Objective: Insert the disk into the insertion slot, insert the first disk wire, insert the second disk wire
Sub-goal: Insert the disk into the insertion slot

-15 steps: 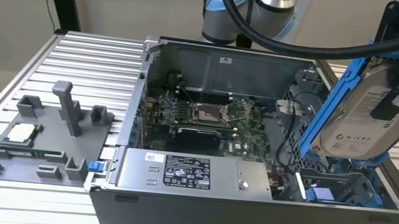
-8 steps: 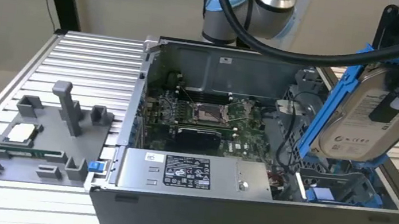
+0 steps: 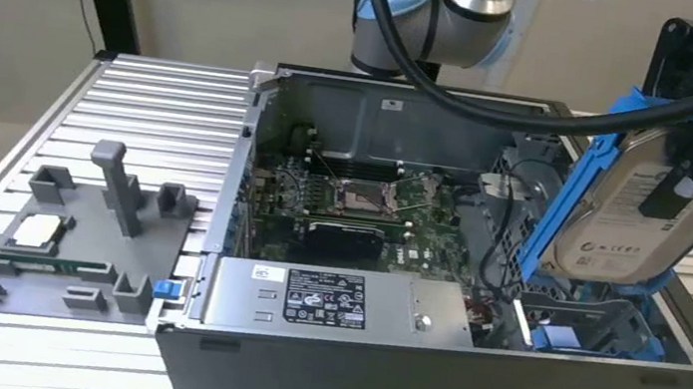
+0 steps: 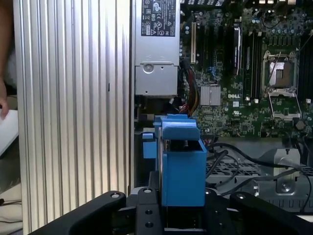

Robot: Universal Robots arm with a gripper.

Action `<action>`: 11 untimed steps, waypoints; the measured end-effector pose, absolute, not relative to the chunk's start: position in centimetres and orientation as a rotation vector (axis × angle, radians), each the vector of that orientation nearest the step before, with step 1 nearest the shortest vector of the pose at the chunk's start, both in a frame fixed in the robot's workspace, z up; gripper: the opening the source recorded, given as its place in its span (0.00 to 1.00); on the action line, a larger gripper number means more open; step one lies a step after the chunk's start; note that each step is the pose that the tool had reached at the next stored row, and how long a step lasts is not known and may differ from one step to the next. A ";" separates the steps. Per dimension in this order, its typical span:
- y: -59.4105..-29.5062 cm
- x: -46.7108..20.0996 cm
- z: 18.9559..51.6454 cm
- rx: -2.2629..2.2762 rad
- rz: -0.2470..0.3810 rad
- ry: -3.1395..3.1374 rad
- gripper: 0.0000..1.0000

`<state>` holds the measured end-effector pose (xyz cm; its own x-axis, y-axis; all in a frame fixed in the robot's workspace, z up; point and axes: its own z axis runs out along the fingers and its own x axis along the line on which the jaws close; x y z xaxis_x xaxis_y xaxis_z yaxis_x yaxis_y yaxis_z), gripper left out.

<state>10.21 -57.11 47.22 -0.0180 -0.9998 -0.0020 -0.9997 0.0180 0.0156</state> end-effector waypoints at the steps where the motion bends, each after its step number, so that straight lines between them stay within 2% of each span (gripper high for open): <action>1: -57.1 10.2 47.2 2.197 -0.025 -2.237 0.00; 11: -57.3 10.3 47.0 2.205 -0.042 -2.245 0.00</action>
<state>10.29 -57.26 46.98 -0.0182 -0.9996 -0.0225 -0.9997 0.0179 0.0156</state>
